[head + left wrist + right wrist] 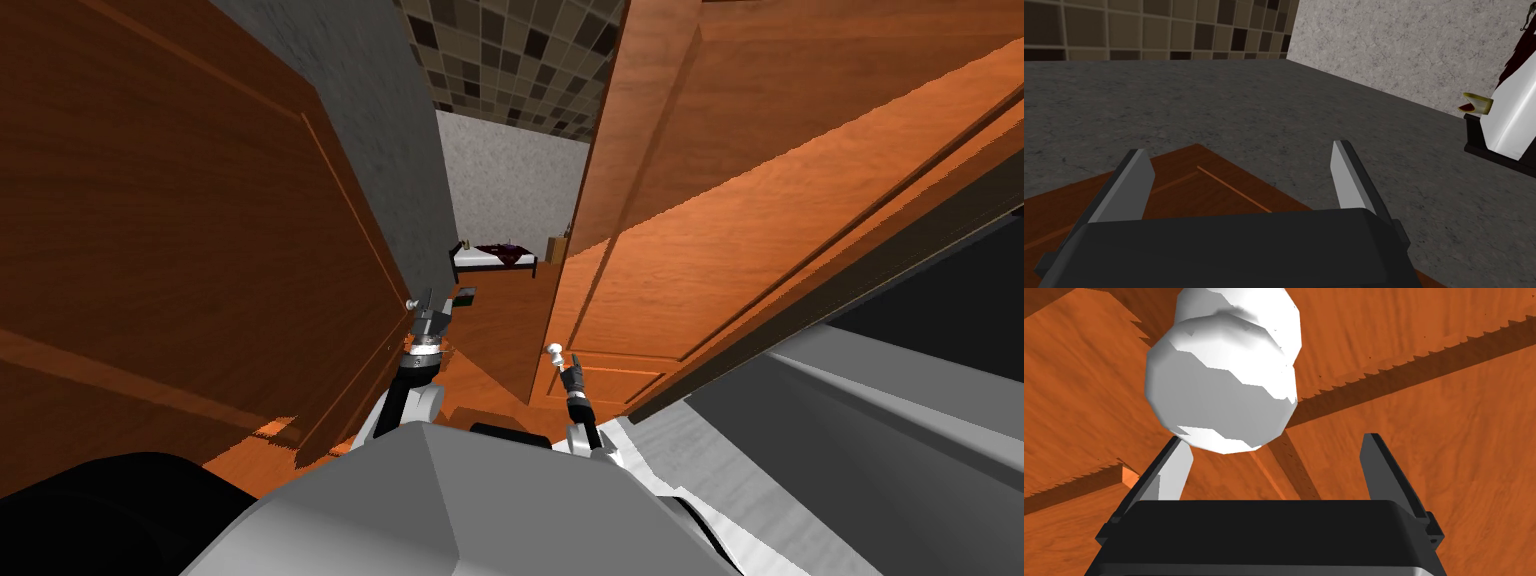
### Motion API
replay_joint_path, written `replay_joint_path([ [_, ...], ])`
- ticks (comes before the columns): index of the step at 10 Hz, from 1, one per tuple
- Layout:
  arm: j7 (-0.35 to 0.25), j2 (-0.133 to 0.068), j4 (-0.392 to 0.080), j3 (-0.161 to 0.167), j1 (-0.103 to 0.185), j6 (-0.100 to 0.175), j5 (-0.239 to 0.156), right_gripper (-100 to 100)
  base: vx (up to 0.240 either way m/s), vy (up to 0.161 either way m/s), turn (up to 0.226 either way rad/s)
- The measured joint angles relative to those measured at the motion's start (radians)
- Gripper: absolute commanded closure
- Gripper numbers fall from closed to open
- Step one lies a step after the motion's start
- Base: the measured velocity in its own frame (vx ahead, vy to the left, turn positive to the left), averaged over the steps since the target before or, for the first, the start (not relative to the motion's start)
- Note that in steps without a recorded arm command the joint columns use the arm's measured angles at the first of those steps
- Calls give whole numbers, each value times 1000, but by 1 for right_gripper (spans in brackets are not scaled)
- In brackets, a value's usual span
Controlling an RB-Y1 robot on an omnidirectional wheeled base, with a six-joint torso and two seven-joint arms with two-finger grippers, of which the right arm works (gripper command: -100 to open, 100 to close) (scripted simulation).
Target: Push the door open
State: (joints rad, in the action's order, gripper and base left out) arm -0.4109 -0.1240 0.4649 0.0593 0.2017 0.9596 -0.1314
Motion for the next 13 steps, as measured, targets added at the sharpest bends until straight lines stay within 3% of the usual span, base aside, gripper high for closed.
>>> replay_joint_path([
  [7,-184,33,42,29,-8,-32,-75,-100,-62,-38,50],
  [13,-333,58,42,47,0,-40,-128,-100,-51,-29,45],
])
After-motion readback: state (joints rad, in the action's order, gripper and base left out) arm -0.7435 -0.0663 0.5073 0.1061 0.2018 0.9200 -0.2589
